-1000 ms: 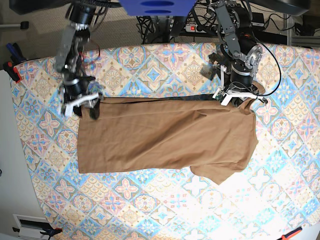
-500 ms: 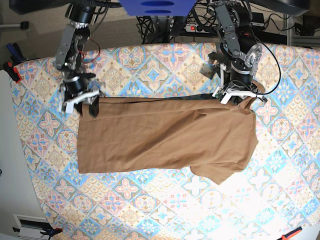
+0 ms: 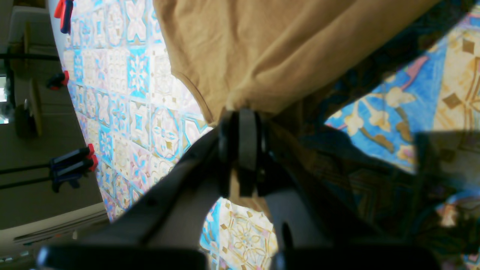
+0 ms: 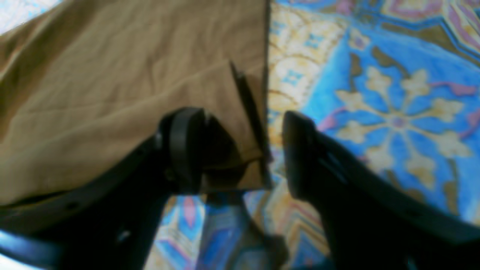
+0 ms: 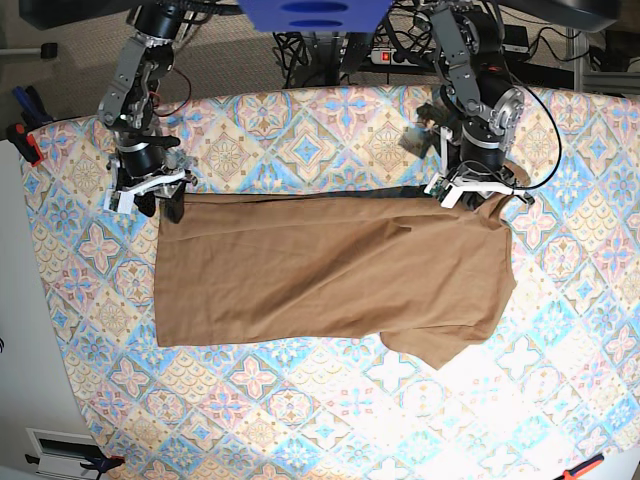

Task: Layout the t-shirt on the table in an organized manner, then fold the t-shirt properly
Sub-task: 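Shift the right gripper along the shirt edge toward the left gripper, then drag the shirt edge with both grippers to straighten it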

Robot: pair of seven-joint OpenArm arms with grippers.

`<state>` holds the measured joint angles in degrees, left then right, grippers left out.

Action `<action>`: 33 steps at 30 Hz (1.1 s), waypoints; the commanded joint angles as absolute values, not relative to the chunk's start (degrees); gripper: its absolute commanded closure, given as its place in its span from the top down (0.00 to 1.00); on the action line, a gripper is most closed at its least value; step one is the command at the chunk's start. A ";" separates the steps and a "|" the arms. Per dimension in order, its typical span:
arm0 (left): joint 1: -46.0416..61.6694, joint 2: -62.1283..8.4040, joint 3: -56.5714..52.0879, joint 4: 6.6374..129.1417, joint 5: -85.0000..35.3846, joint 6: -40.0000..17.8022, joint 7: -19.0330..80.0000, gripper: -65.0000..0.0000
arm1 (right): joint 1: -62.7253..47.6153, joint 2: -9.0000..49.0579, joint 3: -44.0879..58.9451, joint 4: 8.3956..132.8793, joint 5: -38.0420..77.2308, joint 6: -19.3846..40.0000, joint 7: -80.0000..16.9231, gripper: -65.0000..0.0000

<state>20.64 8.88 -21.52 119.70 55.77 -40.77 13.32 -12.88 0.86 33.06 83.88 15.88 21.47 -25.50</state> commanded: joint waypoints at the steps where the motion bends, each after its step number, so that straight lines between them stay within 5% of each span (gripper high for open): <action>1: 20.53 9.00 -21.41 120.66 55.60 -40.00 12.79 0.00 | -12.79 1.36 33.10 84.70 16.31 21.85 -24.40 0.54; 9: 20.53 9.00 -21.41 120.66 55.60 -40.00 12.79 0.00 | -13.32 1.36 28.62 82.68 16.04 21.85 -24.48 0.53; 15: 20.53 9.00 -21.41 120.66 55.60 -40.00 12.79 0.00 | -14.64 1.36 25.71 80.40 16.04 21.85 -24.40 0.20; 21: 20.53 9.00 -21.41 120.66 55.60 -40.00 12.79 0.00 | -14.81 1.36 26.15 80.48 16.04 21.85 -24.40 0.01; 33: 16.84 9.00 -19.91 121.19 59.03 -40.00 12.35 0.00 | -14.81 1.45 28.18 80.40 16.04 21.85 -24.48 0.00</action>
<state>17.21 8.86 -20.25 119.96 59.33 -40.95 13.15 -14.41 1.28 28.03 80.38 17.19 22.35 -21.74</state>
